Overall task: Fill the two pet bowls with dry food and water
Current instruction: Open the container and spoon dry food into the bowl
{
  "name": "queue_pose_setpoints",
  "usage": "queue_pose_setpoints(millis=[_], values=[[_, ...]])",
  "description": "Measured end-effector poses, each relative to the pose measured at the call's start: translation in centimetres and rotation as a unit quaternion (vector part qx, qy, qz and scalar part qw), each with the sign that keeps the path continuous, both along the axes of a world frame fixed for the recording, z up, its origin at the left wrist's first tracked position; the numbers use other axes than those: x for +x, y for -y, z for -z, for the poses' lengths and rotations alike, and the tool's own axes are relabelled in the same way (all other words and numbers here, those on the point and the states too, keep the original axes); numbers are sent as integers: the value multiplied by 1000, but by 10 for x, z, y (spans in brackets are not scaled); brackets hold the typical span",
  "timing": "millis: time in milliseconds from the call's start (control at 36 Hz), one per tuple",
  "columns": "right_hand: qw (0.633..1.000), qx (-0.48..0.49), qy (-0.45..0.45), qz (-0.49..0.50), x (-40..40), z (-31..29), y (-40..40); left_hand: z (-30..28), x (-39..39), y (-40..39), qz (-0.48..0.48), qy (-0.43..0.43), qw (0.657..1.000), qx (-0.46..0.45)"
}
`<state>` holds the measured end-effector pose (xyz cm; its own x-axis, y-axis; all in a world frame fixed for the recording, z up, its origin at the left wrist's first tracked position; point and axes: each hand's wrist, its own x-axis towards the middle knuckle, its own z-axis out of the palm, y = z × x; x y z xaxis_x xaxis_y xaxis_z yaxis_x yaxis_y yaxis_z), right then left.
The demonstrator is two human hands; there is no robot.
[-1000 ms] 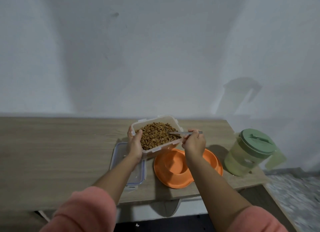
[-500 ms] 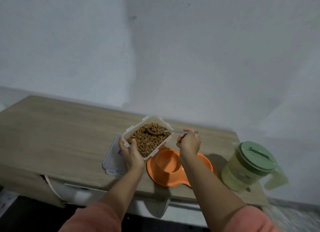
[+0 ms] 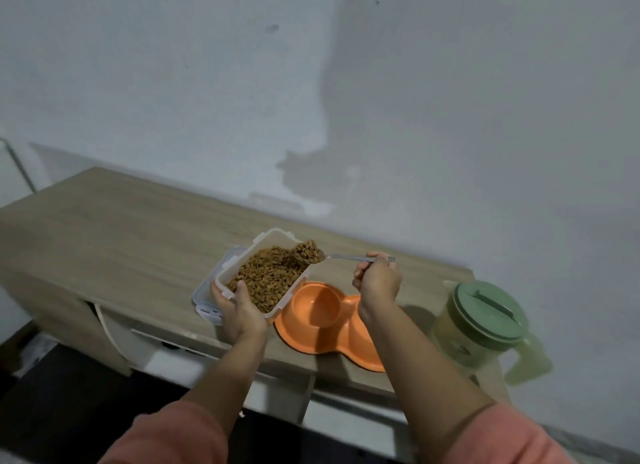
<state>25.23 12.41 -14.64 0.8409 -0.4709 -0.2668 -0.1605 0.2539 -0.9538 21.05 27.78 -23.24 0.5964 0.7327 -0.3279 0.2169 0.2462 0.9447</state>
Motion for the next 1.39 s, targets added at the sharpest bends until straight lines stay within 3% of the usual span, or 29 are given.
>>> queue_pose_setpoints(millis=[417, 556, 694, 972, 1056, 1250, 1389], values=[[997, -71, -20, 19, -11, 20, 31, -2, -2, 3, -38, 15, 999, 21], [975, -219, 1, -28, -16, 38, 29, 2, 0, 0, -41, 14, 999, 28], [913, -362, 98, -163, -27, 47, 26, 6, 0, 0, -37, 21, 999, 30], [928, -318, 194, -21, -14, 8, 11, 6, -3, 1, -40, 47, 998, 16], [924, -318, 200, -72, -9, 2, -1, 5, -5, 4, -38, 61, 997, 16], [853, -429, 214, -208, -10, -1, -20, 4, -8, 7, -26, 88, 996, 14], [856, -428, 191, -218, -7, 5, -26, 8, -9, 6, -20, 113, 993, -18]])
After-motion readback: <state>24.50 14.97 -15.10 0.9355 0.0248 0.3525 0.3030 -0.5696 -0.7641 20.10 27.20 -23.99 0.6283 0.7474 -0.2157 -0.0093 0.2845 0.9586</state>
